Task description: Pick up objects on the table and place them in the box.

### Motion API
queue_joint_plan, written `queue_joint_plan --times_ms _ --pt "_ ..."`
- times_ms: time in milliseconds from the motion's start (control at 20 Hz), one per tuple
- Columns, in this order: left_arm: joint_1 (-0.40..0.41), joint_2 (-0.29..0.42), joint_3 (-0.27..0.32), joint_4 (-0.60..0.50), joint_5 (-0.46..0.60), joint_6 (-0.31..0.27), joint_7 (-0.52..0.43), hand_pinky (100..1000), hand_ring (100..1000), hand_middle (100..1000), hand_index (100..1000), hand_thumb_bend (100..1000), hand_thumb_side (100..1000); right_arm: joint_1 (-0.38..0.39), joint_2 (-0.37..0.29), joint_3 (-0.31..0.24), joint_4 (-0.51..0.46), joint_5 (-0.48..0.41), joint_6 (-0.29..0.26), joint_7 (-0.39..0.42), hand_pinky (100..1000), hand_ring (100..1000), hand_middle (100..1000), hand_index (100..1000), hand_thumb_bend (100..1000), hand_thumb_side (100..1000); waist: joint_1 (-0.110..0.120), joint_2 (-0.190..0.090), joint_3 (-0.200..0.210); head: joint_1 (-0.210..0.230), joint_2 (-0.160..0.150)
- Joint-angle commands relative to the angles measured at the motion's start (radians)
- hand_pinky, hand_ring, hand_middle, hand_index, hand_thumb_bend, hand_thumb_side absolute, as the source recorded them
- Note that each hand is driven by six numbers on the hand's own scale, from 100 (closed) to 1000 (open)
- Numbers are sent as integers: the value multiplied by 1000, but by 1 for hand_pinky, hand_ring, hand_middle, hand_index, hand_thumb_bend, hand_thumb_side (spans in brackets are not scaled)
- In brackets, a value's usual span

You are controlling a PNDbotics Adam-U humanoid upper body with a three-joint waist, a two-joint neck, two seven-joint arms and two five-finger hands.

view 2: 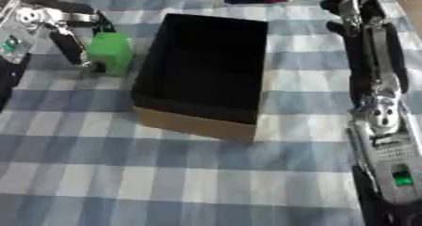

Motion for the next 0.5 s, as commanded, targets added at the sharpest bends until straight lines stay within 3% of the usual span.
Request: queue_joint_plan --times_ms 50,500 --pt "-32 29 12 -74 31 39 29 840 539 338 533 100 100 -8 0 -2 -21 10 -2 1 847 887 709 935 100 900 1 -33 2 -5 11" --pt "-54 -4 -32 -222 157 112 67 803 525 317 521 100 122 8 17 0 -36 26 -6 9 849 886 709 933 100 880 2 -57 -2 -13 18"
